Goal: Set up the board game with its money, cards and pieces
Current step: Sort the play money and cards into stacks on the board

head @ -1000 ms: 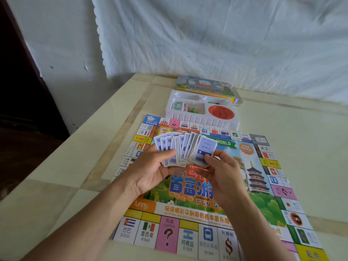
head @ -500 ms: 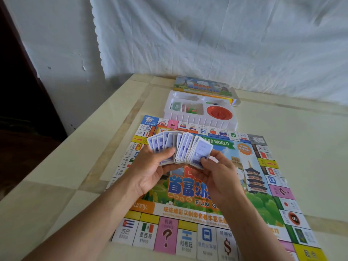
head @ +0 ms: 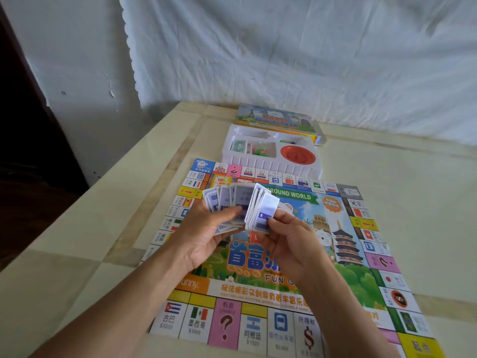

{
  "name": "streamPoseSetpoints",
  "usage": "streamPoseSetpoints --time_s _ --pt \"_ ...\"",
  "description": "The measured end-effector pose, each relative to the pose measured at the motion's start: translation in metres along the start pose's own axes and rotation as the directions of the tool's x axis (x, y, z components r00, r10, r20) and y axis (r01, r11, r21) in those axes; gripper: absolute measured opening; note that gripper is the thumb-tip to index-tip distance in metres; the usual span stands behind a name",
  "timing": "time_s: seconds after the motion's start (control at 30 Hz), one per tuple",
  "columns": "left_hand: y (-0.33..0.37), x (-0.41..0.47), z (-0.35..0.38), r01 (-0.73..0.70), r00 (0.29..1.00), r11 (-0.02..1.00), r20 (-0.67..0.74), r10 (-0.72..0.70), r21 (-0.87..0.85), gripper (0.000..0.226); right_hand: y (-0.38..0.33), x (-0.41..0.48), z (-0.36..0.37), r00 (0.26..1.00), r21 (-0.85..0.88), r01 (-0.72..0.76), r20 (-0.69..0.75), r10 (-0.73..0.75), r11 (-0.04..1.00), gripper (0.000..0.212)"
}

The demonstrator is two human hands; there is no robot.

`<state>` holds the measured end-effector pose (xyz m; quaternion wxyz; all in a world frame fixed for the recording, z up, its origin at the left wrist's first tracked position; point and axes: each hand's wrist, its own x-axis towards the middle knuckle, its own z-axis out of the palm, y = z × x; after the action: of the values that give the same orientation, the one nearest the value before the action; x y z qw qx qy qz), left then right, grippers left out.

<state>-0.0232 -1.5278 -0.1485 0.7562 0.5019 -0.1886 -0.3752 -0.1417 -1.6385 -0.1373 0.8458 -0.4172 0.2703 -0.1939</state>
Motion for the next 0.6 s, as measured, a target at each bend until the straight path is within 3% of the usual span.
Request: streamPoseSetpoints --time_s 0.1,0.2,0.37,0.53,0.57,0.6 --pt "-0.001 0.001 0.002 0.012 1.000 1.000 0.001 -0.012 0.002 0.023 0.001 0.000 0.000 0.998 -0.056 0.064 -0.026 -0.066 0.996 0.021" --pt "-0.004 -0.001 0.005 0.048 0.999 0.999 0.023 -0.048 -0.004 0.021 0.003 -0.002 0.003 0.982 -0.247 0.163 -0.051 -0.181 0.955 0.016" --pt "-0.008 -0.006 0.012 0.012 0.981 0.999 0.191 -0.020 0.042 0.049 0.012 -0.007 0.015 0.938 -0.520 0.321 0.060 -0.341 0.792 0.011" --pt "-0.002 -0.011 0.013 -0.042 0.959 0.992 0.284 0.008 0.115 0.059 0.005 -0.011 0.019 0.935 -0.596 0.346 0.159 -0.316 0.724 0.016" --pt "0.000 -0.011 0.012 -0.076 0.969 0.990 0.245 0.044 0.121 0.059 -0.001 -0.011 0.019 0.923 -0.679 0.367 0.180 -0.341 0.636 0.018" --pt "0.003 -0.010 0.012 -0.118 0.980 0.984 0.172 0.095 0.131 0.055 -0.007 -0.011 0.020 0.891 -0.821 0.393 0.229 -0.391 0.415 0.018"
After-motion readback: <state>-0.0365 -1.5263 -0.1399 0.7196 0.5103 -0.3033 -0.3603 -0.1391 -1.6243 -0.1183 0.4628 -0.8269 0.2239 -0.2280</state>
